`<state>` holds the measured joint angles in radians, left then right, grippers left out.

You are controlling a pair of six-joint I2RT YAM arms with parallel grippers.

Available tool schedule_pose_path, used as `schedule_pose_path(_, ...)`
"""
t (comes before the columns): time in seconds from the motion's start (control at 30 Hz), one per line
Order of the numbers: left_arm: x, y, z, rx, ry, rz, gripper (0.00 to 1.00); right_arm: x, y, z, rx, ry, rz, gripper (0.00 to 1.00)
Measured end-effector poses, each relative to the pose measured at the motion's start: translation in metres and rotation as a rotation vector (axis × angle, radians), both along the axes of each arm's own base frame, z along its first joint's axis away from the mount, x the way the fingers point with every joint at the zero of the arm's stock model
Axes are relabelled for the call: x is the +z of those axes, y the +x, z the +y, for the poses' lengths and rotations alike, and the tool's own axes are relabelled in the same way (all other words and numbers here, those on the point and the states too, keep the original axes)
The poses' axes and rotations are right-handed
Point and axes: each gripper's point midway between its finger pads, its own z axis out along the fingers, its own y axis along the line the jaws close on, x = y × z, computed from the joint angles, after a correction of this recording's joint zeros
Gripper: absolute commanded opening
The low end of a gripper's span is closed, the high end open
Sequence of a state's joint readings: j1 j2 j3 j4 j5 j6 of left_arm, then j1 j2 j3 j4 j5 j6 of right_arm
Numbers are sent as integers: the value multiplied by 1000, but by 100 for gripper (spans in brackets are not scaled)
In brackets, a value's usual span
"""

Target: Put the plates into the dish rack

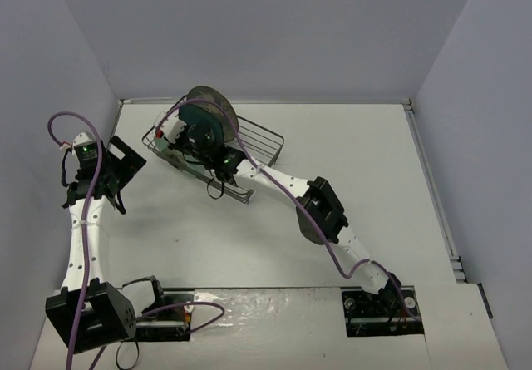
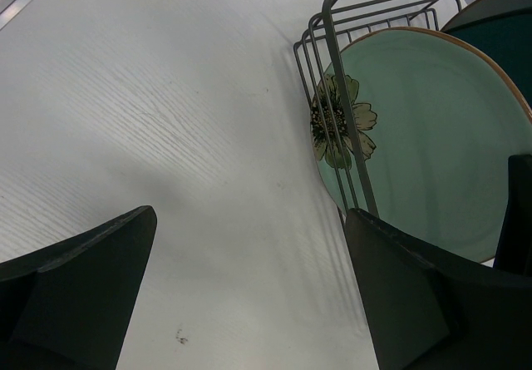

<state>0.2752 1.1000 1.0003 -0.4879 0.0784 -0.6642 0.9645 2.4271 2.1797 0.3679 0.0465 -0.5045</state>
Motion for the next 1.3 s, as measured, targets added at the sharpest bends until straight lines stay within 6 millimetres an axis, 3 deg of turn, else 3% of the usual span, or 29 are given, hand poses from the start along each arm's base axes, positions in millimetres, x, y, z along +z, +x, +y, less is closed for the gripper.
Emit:
schedule_pose_path(0.03, 0, 0, 0, 0, 0, -1, 97, 0, 0, 0, 1, 2, 0, 9)
schedule_pose_path(0.1, 1, 0, 0, 0, 1, -3, 97, 0, 0, 0, 1, 5, 0, 23)
schedule_pose_path(0.23, 1, 0, 0, 0, 2, -4, 97, -6, 1, -1, -3, 0, 3, 68)
schedule_pose_path(0.47, 1, 0, 0, -2, 1, -4, 97, -10, 3, -5, -30, -2, 13, 100)
schedule_pose_path(0.6, 1, 0, -1, -5, -1, -5, 97, -9, 4, -6, -41, 13, 26, 100)
schedule_pose_path(0.7, 1, 0, -2, -7, -3, -6, 97, 4, 2, -8, -45, 38, 30, 100)
schedule_pose_path(0.8, 3, -1, -2, -6, -1, -9, 97, 33, 1, -15, -55, 90, 31, 100)
schedule_pose_path(0.9, 4, -1, -2, -6, -1, -10, 97, 79, -1, -35, -73, 180, 57, 100)
schedule_pose_path(1.0, 5, -2, -2, -6, -1, -11, 97, 131, 7, -80, -121, 282, 85, 100)
schedule_pose_path(1.03, 5, -2, -2, -6, 0, -11, 97, 150, 11, -103, -147, 338, 93, 100)
schedule_pose_path(1.1, 5, -2, -1, -1, 3, -8, 97, 166, 24, -174, -254, 402, 136, 100)
schedule_pose_path(1.2, 4, -4, 1, 9, 11, 2, 97, 181, 39, -297, -492, 524, 136, 100)
schedule_pose_path(1.27, 3, -6, 3, 18, 19, 11, 97, 165, 29, -378, -687, 584, 151, 100)
schedule_pose_path(1.3, 2, -7, 4, 21, 22, 14, 97, 153, 19, -408, -763, 607, 172, 100)
